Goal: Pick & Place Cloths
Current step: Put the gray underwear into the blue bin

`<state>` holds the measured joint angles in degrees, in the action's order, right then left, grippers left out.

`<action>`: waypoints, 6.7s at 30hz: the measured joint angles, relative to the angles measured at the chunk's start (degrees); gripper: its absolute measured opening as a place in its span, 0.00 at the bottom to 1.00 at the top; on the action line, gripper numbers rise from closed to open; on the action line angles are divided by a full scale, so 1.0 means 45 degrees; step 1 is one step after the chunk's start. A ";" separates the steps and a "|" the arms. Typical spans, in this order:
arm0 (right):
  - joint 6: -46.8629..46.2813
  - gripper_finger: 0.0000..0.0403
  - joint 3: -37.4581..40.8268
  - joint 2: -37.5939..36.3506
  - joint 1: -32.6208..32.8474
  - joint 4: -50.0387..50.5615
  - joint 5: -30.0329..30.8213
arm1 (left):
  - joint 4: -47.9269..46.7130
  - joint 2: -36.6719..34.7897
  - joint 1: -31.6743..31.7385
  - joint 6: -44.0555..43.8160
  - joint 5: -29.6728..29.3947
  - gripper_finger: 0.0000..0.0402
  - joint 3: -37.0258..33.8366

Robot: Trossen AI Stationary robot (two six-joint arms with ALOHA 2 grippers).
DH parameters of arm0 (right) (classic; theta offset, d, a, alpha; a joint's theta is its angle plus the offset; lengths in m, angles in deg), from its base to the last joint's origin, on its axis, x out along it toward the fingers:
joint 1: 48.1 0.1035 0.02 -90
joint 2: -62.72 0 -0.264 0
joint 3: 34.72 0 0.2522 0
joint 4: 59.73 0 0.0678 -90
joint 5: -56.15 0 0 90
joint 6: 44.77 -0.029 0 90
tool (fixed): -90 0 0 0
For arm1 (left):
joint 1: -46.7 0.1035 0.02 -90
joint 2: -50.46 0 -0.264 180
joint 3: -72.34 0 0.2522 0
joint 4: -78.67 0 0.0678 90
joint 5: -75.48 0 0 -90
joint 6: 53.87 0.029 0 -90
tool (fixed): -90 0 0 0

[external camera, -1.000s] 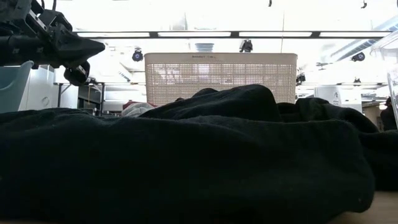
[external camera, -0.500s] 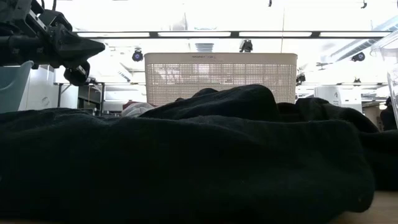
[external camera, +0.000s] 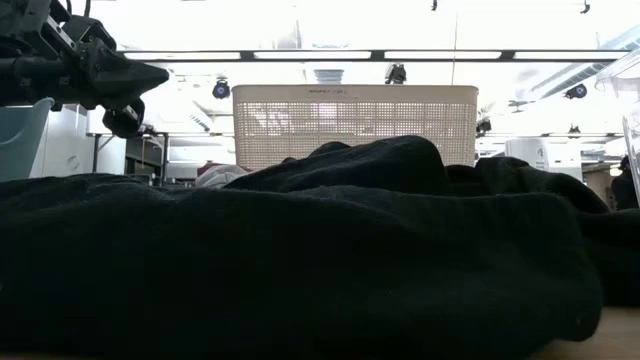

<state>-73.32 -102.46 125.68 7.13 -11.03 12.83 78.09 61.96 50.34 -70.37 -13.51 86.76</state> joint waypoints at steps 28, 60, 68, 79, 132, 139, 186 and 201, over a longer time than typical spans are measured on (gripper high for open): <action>0.5971 0.02 0.1841 -0.1462 -0.5399 -0.4611 -0.4579 | -0.0035 -0.0001 0.0001 -0.0002 0.0001 0.03 0.0001; 0.6466 0.02 0.8688 -1.0571 -0.7550 -0.7530 -0.7821 | -0.0114 -0.0001 0.0001 0.0001 0.0002 0.03 0.0001; 0.6148 0.02 0.9604 -1.2380 -0.8354 -0.7468 -0.7832 | -0.0095 -0.0001 0.0001 -0.0003 -0.0002 0.03 0.0001; 0.5767 0.02 1.0872 -1.3980 -0.8965 -0.7056 -0.8156 | -0.0077 0.0001 0.0000 -0.0001 0.0001 0.03 0.0000; 0.5719 0.02 1.1361 -1.3937 -0.8955 -0.7159 -0.4363 | 0.0097 0.0003 -0.0004 0.1701 -0.0254 0.03 -0.0001; 0.5726 0.02 1.1361 -1.3937 -0.8950 -0.7159 -0.4363 | 0.1253 0.0001 -0.0009 0.1024 -0.0763 0.03 0.0000; 0.5715 0.02 1.1361 -1.3933 -0.8952 -0.7159 -0.4363 | -0.3188 1.4871 -0.8318 -0.1972 -0.9922 0.06 0.9499; 0.5709 0.02 1.1361 -1.3806 -0.8951 -0.7159 -0.4368 | -0.3930 1.6858 -0.7643 -0.2804 -1.1767 0.33 1.0449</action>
<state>-47.63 -51.33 63.56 -33.14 -43.25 -6.82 60.40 137.82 15.94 -82.99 -66.46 133.78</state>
